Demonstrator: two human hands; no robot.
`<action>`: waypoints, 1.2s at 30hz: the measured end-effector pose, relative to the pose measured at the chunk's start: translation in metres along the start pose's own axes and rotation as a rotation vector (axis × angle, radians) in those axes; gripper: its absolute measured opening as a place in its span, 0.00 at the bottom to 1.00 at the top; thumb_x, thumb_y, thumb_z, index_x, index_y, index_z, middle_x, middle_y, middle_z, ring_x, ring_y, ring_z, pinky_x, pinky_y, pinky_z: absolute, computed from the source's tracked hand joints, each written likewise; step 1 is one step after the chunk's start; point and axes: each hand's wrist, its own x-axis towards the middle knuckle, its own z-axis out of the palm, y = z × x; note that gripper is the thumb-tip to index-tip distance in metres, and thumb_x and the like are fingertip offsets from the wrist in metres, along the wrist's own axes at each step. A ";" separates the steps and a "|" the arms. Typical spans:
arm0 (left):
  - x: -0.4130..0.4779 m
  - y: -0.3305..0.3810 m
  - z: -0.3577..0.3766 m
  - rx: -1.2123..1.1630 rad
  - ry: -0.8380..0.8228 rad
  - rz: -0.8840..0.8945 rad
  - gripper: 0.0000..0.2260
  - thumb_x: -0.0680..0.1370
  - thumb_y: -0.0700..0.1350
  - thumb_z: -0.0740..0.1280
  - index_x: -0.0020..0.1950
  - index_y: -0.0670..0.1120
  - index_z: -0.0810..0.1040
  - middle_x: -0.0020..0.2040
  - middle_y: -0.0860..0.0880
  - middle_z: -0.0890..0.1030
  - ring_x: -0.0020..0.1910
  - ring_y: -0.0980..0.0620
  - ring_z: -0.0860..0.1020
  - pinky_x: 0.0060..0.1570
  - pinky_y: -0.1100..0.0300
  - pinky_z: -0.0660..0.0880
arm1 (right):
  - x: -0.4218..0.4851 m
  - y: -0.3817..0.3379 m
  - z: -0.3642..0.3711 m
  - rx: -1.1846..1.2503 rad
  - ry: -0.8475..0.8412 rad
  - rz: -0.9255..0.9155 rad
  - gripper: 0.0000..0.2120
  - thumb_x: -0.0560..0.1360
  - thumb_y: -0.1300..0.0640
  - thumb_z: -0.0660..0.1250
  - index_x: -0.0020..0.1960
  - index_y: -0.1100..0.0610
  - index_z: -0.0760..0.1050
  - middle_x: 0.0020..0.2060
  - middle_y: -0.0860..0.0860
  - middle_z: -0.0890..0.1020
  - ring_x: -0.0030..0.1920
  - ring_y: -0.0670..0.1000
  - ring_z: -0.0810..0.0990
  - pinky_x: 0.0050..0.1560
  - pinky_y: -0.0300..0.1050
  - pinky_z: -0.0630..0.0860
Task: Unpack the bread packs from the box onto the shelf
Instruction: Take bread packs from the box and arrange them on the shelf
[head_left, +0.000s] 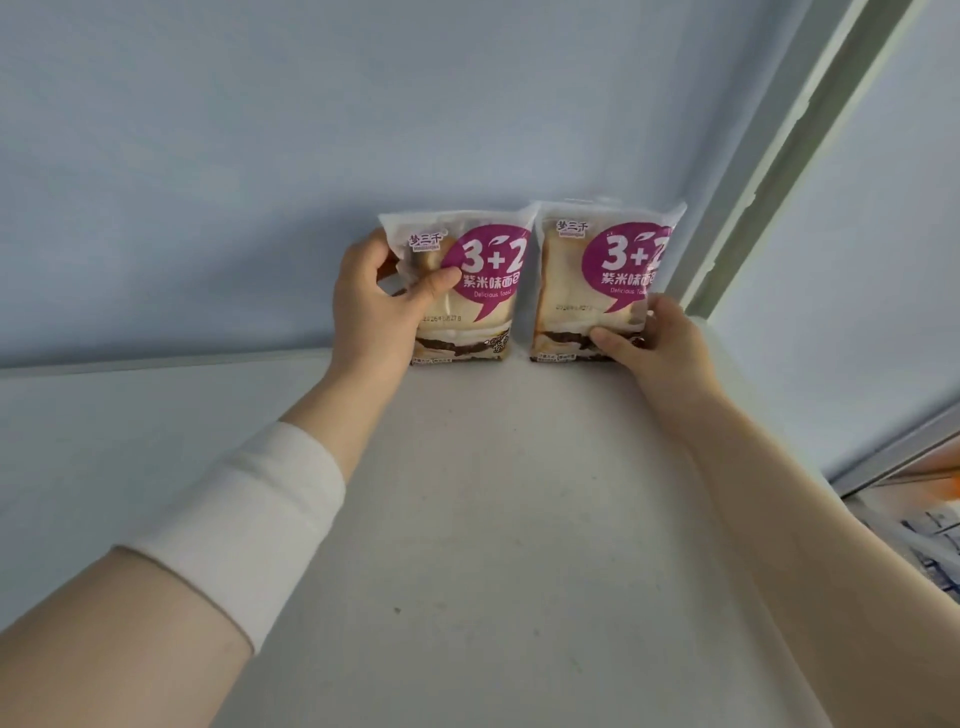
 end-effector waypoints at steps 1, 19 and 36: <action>0.001 -0.001 0.002 0.003 0.014 0.005 0.17 0.69 0.42 0.74 0.55 0.42 0.75 0.57 0.42 0.78 0.47 0.59 0.76 0.45 0.73 0.72 | 0.001 0.000 0.001 -0.022 0.007 -0.006 0.12 0.69 0.58 0.73 0.46 0.51 0.71 0.41 0.41 0.81 0.41 0.41 0.80 0.38 0.28 0.74; -0.086 0.046 -0.051 0.742 -0.281 0.186 0.29 0.72 0.45 0.71 0.68 0.40 0.63 0.63 0.39 0.69 0.63 0.39 0.67 0.60 0.49 0.66 | -0.140 -0.068 0.006 -0.847 0.112 -0.004 0.33 0.74 0.53 0.67 0.73 0.56 0.55 0.71 0.56 0.63 0.71 0.57 0.60 0.68 0.54 0.63; -0.437 0.182 -0.046 0.945 -0.939 0.872 0.23 0.76 0.47 0.64 0.68 0.46 0.62 0.66 0.42 0.67 0.64 0.41 0.66 0.65 0.47 0.62 | -0.545 -0.072 -0.131 -1.165 0.250 0.354 0.23 0.76 0.52 0.62 0.69 0.56 0.62 0.66 0.56 0.66 0.67 0.60 0.64 0.63 0.57 0.66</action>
